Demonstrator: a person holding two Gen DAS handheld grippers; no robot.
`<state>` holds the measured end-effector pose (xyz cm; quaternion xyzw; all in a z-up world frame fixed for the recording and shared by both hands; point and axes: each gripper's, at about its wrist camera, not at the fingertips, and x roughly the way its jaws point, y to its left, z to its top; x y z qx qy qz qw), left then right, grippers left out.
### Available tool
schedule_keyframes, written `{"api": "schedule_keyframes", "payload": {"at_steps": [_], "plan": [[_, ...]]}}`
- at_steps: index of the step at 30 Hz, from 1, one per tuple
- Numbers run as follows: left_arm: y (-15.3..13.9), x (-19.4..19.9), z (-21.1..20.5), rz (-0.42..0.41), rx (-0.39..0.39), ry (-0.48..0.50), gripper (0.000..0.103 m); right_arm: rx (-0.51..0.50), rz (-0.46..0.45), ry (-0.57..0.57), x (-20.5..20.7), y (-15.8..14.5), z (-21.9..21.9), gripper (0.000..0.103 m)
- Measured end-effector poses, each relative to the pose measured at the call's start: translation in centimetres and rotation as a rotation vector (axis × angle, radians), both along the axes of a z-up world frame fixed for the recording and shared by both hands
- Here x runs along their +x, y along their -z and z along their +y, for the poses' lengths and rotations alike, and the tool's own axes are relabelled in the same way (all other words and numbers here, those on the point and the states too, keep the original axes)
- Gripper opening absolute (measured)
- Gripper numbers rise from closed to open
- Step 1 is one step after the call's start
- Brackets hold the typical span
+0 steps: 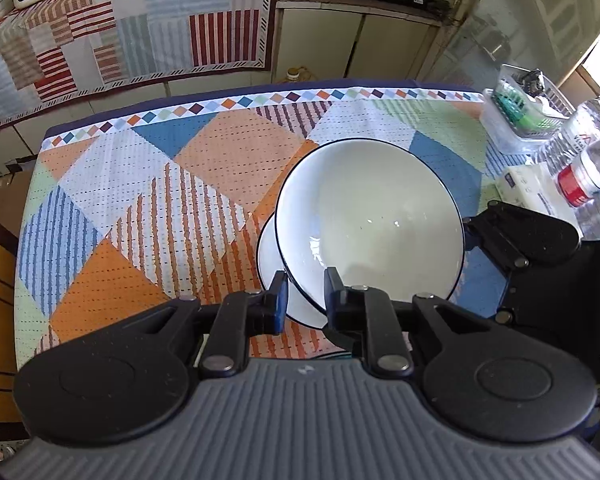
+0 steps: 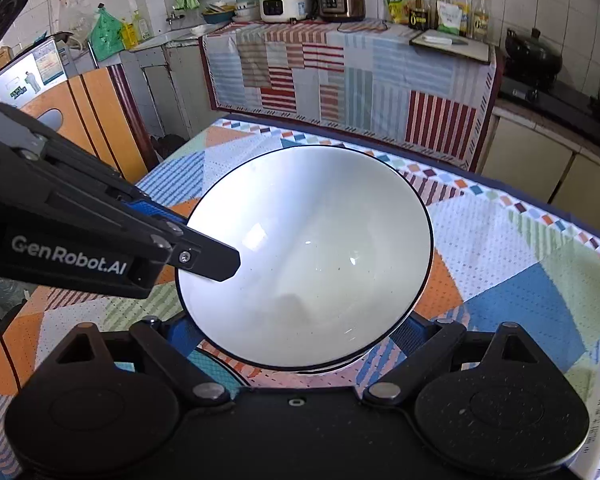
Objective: Organize plates and bowls
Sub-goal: 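Lower the bowl into the other bowl and open the left gripper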
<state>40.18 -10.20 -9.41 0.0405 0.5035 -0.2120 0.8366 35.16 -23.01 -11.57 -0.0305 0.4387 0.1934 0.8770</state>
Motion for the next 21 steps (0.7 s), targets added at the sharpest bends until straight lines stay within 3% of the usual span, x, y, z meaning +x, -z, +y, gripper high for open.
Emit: {"api": "schedule_keyframes", "payload": {"at_steps": [9, 15, 21], "plan": [[2.2, 0.8, -0.8, -0.001, 0.038, -0.005, 0.017, -0.027, 0.029, 0.042, 1.2, 2.0, 0.4, 0.096], [2.9, 1.4, -0.5, 0.029, 0.046, -0.013, 0.017, -0.105, 0.011, 0.019, 1.3, 2.3, 1.2, 0.097], [3.2, 1.7, -0.9, 0.014, 0.09, -0.005, 0.017, -0.108, 0.041, 0.033, 2.0, 2.3, 1.4, 0.1]]}}
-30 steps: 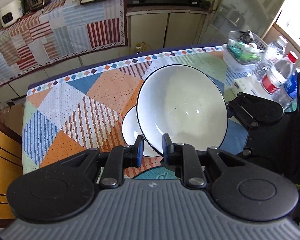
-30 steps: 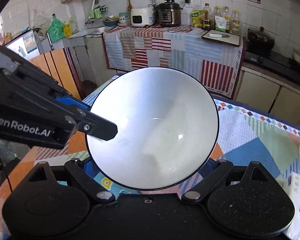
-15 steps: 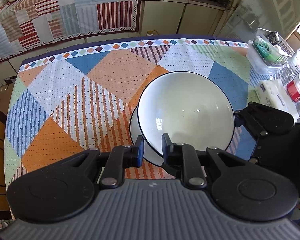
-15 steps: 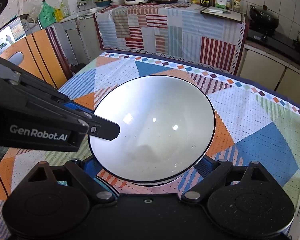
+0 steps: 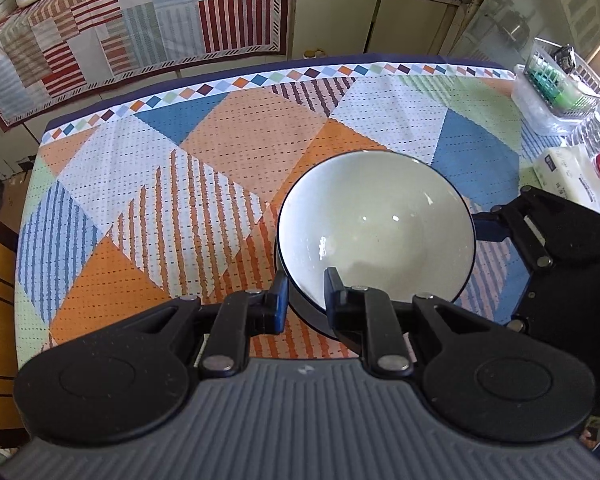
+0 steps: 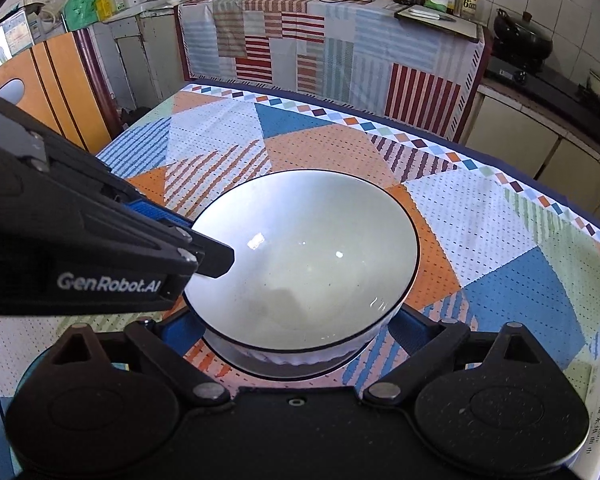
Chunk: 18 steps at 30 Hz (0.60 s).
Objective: Organize plates and bowls
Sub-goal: 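Lower the bowl into the other bowl and open the left gripper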
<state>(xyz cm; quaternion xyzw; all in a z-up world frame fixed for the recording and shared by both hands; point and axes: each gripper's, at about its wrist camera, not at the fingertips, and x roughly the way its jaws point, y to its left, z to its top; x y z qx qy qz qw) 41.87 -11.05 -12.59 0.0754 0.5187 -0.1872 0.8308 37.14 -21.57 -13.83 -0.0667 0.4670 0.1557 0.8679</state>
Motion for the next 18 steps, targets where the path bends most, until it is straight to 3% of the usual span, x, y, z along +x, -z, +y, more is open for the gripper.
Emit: {"api": "schedule_keyframes", "payload": {"at_steps": [8, 11, 18], "plan": [[0.5, 0.3, 0.3, -0.011, 0.022, -0.032, 0.017, -0.013, 0.03, 0.009, 0.0, 0.1, 0.4, 0.103], [0.3, 0.4, 1.3, -0.002, -0.015, -0.042, 0.019, -0.035, 0.01, 0.0, -0.6, 0.0, 0.7, 0.103], [-1.9, -1.1, 2.6, -0.038, -0.062, -0.029, 0.02, 0.068, -0.017, 0.078, -2.1, -1.3, -1.2, 0.103]]}}
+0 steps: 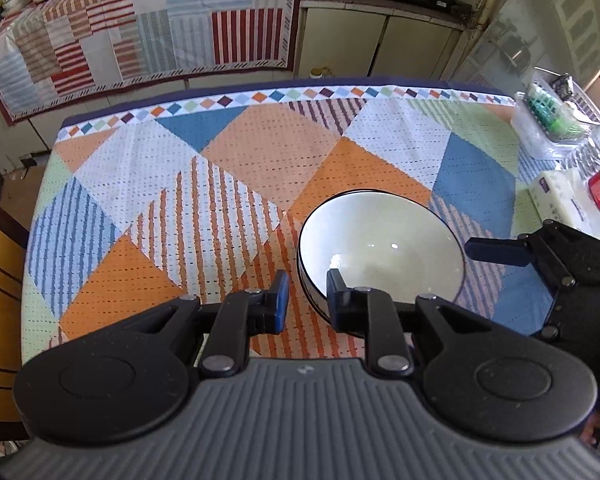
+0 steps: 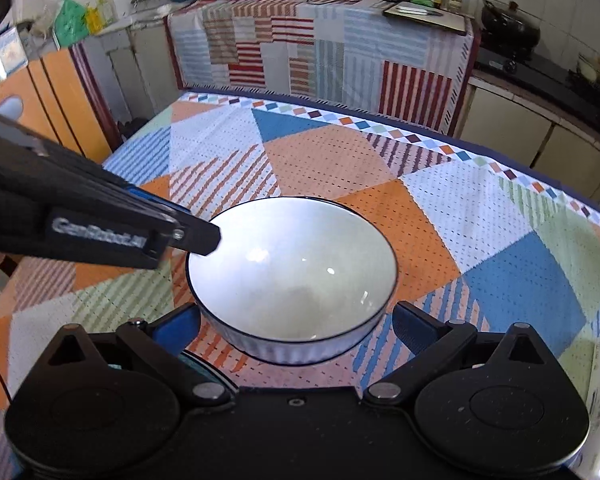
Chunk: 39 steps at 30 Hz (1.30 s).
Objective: Organize plates and bowls
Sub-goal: 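Lower the bowl into the other bowl and open the left gripper, then move the left gripper to the bowl beside the rice bag and grasp its rim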
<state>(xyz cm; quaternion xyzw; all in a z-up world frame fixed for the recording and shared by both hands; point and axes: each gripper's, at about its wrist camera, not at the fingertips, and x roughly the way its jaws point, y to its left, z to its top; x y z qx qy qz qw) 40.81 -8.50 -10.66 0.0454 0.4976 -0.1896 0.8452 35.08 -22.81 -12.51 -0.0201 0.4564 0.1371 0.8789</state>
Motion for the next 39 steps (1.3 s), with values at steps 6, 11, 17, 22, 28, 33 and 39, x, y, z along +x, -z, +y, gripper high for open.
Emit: {"api": "schedule_keyframes", "payload": {"at_steps": [6, 11, 17, 22, 28, 33, 39], "plan": [[-2.5, -2.3, -0.1, -0.007, -0.026, 0.039, 0.02, 0.017, -0.073, 0.022, -3.0, -2.5, -1.6, 0.103], [-4.9, -4.8, -0.7, -0.027, -0.028, 0.099, 0.02, 0.041, -0.139, 0.083, -6.3, -5.5, -3.1, 0.103], [-7.4, -8.4, -2.3, -0.059, -0.033, 0.203, 0.02, 0.046, -0.175, 0.158, -11.1, -7.9, -5.2, 0.103], [-8.4, -11.3, -3.9, -0.072, -0.006, 0.282, 0.022, -0.045, -0.157, 0.231, -15.1, -9.1, -6.5, 0.103], [-9.5, -14.7, -5.3, -0.076, 0.005, 0.362, 0.031, -0.075, -0.135, 0.318, -19.4, -10.8, -8.6, 0.103], [-10.4, -17.5, -6.6, -0.085, 0.009, 0.433, 0.034, -0.072, -0.11, 0.369, -23.2, -10.9, -9.8, 0.103], [-10.6, -19.0, -8.2, -0.082, 0.017, 0.459, 0.038, -0.085, -0.047, 0.432, -26.7, -7.7, -10.9, 0.103]]}}
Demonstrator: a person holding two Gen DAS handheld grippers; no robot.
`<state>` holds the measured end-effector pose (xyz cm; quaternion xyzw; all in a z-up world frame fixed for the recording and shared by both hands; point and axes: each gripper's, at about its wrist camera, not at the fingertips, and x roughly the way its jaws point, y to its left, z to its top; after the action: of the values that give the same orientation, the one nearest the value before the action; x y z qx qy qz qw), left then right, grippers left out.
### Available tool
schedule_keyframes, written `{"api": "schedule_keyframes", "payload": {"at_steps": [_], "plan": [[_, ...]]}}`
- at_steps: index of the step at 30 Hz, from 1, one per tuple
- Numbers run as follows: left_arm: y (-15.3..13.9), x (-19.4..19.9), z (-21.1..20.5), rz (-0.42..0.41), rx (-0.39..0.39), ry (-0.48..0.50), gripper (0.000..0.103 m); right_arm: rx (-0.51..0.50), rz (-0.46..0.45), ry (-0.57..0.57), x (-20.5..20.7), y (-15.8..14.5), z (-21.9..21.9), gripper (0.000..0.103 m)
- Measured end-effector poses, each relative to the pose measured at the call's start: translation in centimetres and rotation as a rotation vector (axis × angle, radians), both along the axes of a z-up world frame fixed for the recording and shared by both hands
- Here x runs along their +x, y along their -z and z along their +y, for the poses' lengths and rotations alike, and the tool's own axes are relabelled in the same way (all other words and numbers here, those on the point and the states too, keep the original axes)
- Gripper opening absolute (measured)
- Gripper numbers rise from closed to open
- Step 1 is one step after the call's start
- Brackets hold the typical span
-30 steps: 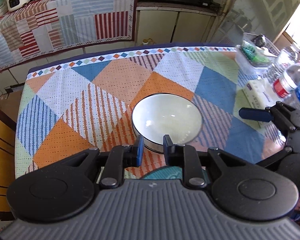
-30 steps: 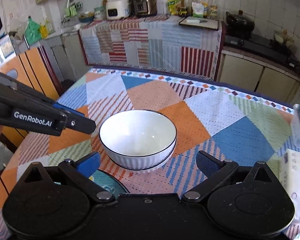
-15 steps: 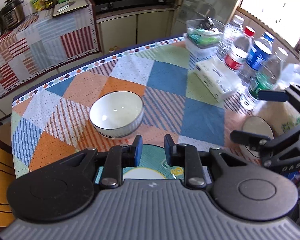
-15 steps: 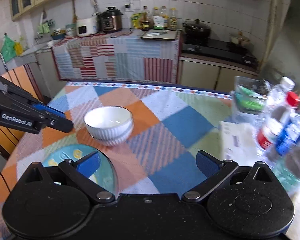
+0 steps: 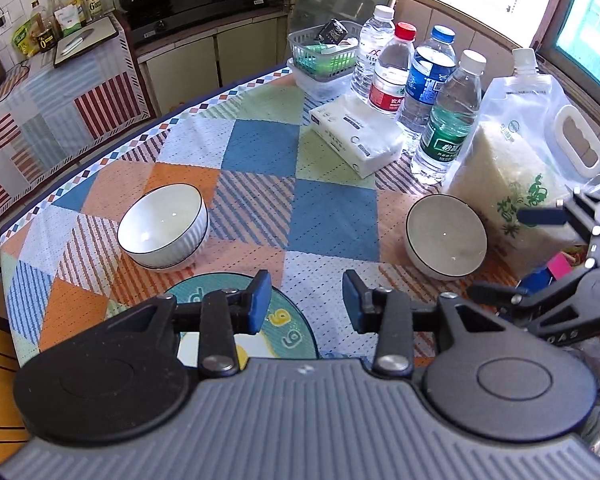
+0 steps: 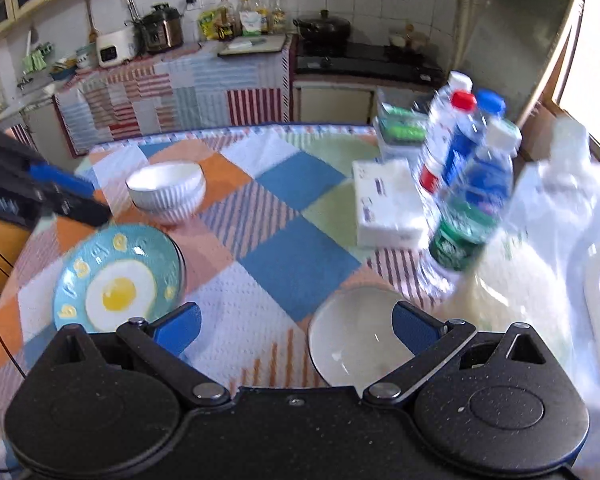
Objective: Organize plates and bowls
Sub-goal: 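Move the left gripper to the bowl beside the rice bag and grasp its rim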
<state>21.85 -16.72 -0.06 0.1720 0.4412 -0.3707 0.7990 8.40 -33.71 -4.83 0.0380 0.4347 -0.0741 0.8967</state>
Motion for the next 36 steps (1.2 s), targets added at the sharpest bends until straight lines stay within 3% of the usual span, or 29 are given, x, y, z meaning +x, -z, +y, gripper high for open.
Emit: {"api": "schedule_keyframes", "payload": {"at_steps": [13, 24, 36], "plan": [[2.4, -0.5, -3.0, 0.087, -0.069, 0.045, 0.041, 0.001, 0.078, 0.063, -2.6, 7.3, -1.1, 0.103], [7.5, -1.5, -7.8, 0.188, -0.141, 0.033, 0.047, -0.009, 0.078, 0.101, -1.6, 10.7, -1.8, 0.103], [14.0, -0.6, -13.1, 0.254, -0.148, -0.026, 0.046, -0.071, 0.048, 0.154, 0.3, 13.0, -2.3, 0.101]]}}
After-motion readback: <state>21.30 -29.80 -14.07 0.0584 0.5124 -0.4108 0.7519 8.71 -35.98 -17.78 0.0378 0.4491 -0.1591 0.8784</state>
